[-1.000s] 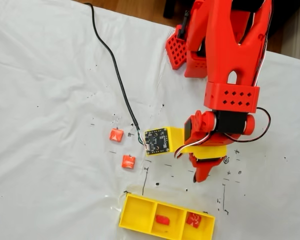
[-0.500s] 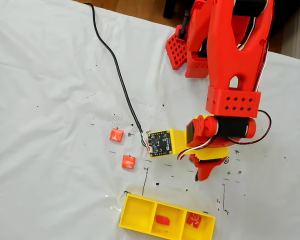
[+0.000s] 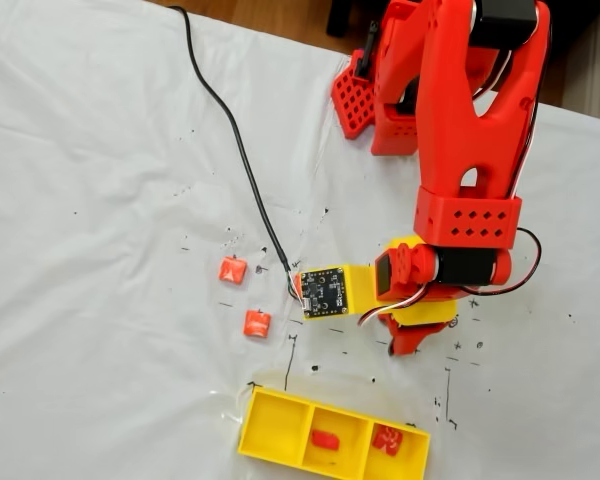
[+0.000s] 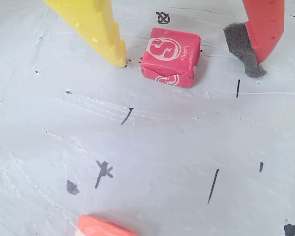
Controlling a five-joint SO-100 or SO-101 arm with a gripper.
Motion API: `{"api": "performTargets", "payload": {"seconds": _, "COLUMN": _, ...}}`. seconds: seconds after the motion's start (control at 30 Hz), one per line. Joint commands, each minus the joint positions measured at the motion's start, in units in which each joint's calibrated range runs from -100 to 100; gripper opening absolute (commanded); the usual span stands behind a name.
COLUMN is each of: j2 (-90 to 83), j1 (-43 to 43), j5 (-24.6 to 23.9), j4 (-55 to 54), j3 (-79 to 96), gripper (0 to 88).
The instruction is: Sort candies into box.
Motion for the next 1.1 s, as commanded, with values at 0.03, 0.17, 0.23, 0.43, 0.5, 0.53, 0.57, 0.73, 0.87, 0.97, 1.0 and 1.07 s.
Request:
{"api": "performTargets", "payload": {"seconds": 0.03, "j2": 1.4, "j1": -0.64, "j5": -0.2, "j4": -1.36, "j3": -1.36, "gripper": 28.1}}
{"api": "performTargets", "payload": {"seconds": 0.17, "j2": 2.08, "j1": -0.64, "j5": -0.83, "j4": -1.77, "j3": -1.36, "gripper": 9.5}}
{"api": "performTargets", "payload": {"seconds": 0.23, "j2": 1.57, "j1": -0.55, "j5": -0.88, "j4": -0.7, "j3": -1.63, "gripper": 2.3}}
{"api": "performTargets", "payload": {"seconds": 0.43, "j2": -6.4, "j1": 1.26, "j5": -0.54, "j4": 4.37, "j3": -3.63, "gripper": 0.9}}
{"api": "performTargets", "payload": {"seconds": 0.5, "j2": -9.79, "j1": 2.26, "j5": -0.05, "j4": 6.75, "j3": -5.18, "gripper": 0.8}}
{"api": "performTargets", "payload": {"seconds": 0.53, "j2": -11.49, "j1": 2.8, "j5": 0.05, "j4": 7.81, "j3": -6.09, "gripper": 0.8}}
{"api": "performTargets", "payload": {"seconds": 0.57, "j2": -13.1, "j1": 3.43, "j5": 0.29, "j4": 9.29, "j3": -7.37, "gripper": 0.8}}
{"api": "performTargets", "payload": {"seconds": 0.73, "j2": -18.19, "j1": 8.51, "j5": 1.95, "j4": 13.87, "j3": -17.2, "gripper": 0.2}}
{"api": "performTargets", "payload": {"seconds": 0.87, "j2": -17.34, "j1": 13.49, "j5": 2.59, "j4": 9.45, "j3": -23.48, "gripper": 0.2}}
{"api": "performTargets", "payload": {"seconds": 0.97, "j2": -13.95, "j1": 16.93, "j5": 2.78, "j4": 8.22, "j3": -29.03, "gripper": 0.2}}
{"api": "performTargets", "payload": {"seconds": 1.0, "j2": -12.68, "j1": 17.75, "j5": 2.88, "j4": 7.9, "j3": -30.67, "gripper": 0.2}}
{"api": "performTargets", "payload": {"seconds": 1.07, "j2": -9.79, "j1": 19.56, "j5": 2.98, "j4": 6.67, "j3": -34.31, "gripper": 0.2}}
